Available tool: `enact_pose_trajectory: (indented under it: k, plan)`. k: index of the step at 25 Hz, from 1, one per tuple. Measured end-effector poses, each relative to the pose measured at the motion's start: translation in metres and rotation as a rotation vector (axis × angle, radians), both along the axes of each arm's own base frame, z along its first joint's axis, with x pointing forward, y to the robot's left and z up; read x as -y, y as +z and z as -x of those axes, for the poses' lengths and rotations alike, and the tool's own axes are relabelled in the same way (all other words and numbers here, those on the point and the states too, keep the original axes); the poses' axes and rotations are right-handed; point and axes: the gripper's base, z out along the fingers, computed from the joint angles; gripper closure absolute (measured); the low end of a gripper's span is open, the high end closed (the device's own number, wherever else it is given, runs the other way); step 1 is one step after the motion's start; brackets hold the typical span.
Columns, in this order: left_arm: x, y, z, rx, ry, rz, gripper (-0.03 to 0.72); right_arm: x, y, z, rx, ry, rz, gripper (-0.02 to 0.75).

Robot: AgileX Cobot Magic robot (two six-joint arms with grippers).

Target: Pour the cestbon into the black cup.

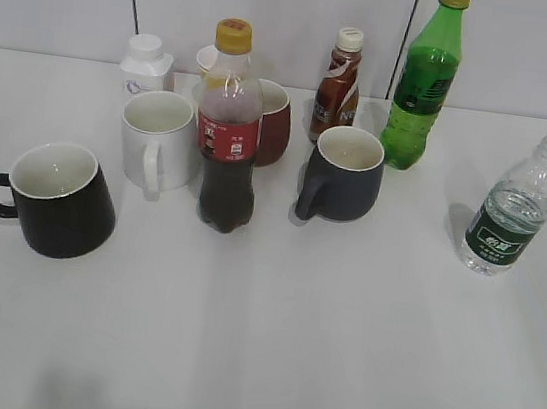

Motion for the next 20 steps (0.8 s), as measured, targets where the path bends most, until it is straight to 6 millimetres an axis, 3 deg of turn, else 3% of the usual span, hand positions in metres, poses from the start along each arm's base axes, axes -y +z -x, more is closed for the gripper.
enact_pose_trajectory:
  k: [14, 16, 20]
  plan:
    - [0.001, 0.000, 0.000, 0.001, -0.006, 0.009, 0.450, 0.000, 0.000, 0.000, 0.000, 0.000, 0.000, 0.187]
    - [0.005, 0.007, -0.003, 0.032, -0.032, 0.048, 0.450, 0.000, 0.000, 0.000, 0.000, 0.000, 0.000, 0.187]
    - [0.006, 0.037, -0.028, 0.302, -0.034, 0.090, 0.450, 0.000, 0.000, 0.000, 0.000, 0.000, 0.000, 0.187]
